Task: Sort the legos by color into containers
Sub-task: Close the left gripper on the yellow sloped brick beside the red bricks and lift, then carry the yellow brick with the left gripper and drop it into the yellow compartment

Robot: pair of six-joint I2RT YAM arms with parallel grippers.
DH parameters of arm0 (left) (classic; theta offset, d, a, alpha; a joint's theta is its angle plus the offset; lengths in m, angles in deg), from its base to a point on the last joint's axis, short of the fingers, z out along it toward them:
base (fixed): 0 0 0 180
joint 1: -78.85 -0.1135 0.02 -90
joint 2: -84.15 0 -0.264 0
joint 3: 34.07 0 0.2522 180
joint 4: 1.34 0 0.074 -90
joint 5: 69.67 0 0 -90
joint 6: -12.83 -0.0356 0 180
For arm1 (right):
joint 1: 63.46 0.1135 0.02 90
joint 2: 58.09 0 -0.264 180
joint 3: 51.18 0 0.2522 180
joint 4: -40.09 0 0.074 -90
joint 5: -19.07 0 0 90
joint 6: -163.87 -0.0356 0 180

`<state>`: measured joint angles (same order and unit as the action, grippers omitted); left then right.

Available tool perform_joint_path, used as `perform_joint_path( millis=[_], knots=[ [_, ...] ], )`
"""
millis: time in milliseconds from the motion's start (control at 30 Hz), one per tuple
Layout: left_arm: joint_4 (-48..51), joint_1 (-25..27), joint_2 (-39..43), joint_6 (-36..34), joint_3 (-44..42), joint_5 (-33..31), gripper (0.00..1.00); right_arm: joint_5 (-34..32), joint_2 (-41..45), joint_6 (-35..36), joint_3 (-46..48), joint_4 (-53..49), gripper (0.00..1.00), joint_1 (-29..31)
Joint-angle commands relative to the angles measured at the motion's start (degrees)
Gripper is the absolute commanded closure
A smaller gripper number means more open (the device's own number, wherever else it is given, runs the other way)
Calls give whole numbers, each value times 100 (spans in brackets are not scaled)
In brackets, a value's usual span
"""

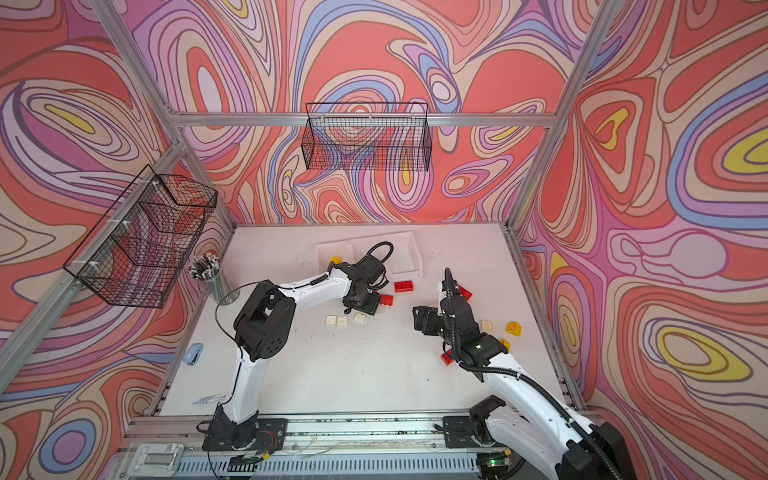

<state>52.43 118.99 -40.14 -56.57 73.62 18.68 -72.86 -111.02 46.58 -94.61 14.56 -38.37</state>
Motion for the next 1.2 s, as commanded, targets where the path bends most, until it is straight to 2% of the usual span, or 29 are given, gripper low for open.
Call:
perform_joint_path(
  millis=[0, 133, 267, 567, 733, 1000, 1167],
  knots=[
    [121, -7, 89, -3, -146, -49, 49, -67, 46, 0, 58, 17, 15, -28],
    [122, -6, 166, 14, -163, -71, 66, -48, 27, 2, 58, 42, 14, -21],
    [144, -6, 320, 21, -147, -111, 72, -19, 28, 1, 59, 52, 14, -21],
    [185, -6, 806, 50, -114, -164, 74, 22, 37, -4, 18, 17, 15, -21],
    [429, -73, 1076, -77, 153, -424, 74, 62, 54, -7, -12, -16, 15, -27],
    [602, -771, 1266, -219, 502, -455, 74, 98, 124, -13, 30, -26, 15, -25],
    [722, -1179, 970, -359, 1034, -521, 74, 157, 81, -22, 45, 26, 15, -26]
  ],
)
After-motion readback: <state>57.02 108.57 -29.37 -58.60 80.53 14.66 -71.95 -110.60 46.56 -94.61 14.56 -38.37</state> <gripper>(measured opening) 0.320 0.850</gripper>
